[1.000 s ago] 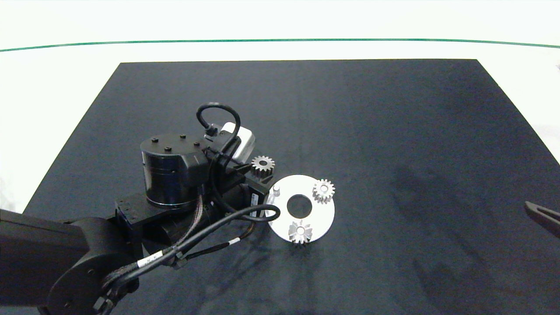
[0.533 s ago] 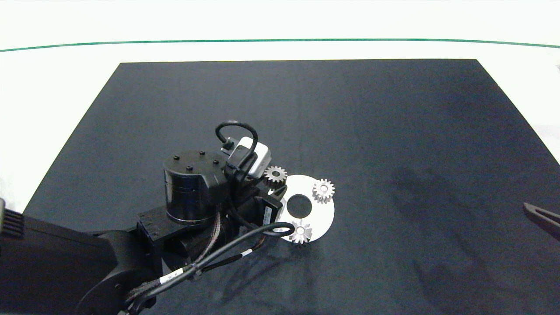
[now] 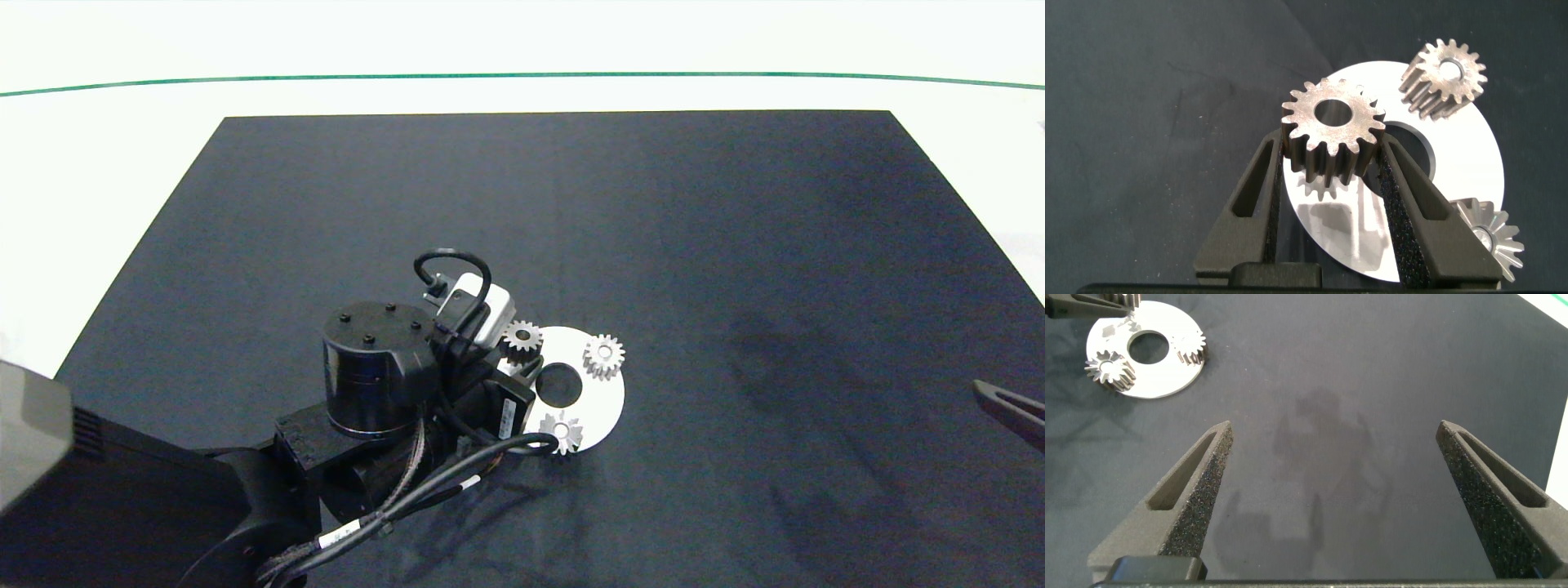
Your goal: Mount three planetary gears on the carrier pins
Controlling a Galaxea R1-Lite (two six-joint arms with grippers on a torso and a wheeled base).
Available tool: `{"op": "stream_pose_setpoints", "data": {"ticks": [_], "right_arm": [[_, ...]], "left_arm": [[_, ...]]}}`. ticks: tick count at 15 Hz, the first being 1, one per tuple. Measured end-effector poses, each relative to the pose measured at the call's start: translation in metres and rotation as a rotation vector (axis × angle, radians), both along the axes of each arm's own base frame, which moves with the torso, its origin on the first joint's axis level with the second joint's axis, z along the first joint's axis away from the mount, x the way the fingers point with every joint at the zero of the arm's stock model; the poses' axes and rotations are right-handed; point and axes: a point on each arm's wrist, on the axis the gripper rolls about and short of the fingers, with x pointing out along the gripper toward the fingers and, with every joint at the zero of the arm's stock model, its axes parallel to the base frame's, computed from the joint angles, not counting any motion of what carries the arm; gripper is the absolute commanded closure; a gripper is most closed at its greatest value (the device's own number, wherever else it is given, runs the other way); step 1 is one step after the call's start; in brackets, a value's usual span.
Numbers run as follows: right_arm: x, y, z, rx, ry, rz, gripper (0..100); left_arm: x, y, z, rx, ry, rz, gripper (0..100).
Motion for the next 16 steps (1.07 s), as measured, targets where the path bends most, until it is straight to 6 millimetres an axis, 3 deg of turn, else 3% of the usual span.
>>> {"op": "stream_pose_setpoints", "data": {"ticks": [16], "right_arm": [[0.0006,0.0005,-0.0002,-0.002,0.002,-0.002,0]], "left_arm": [[0.0072,0.0064,-0.0098,0.021,-0.003,0.026,96]]}}
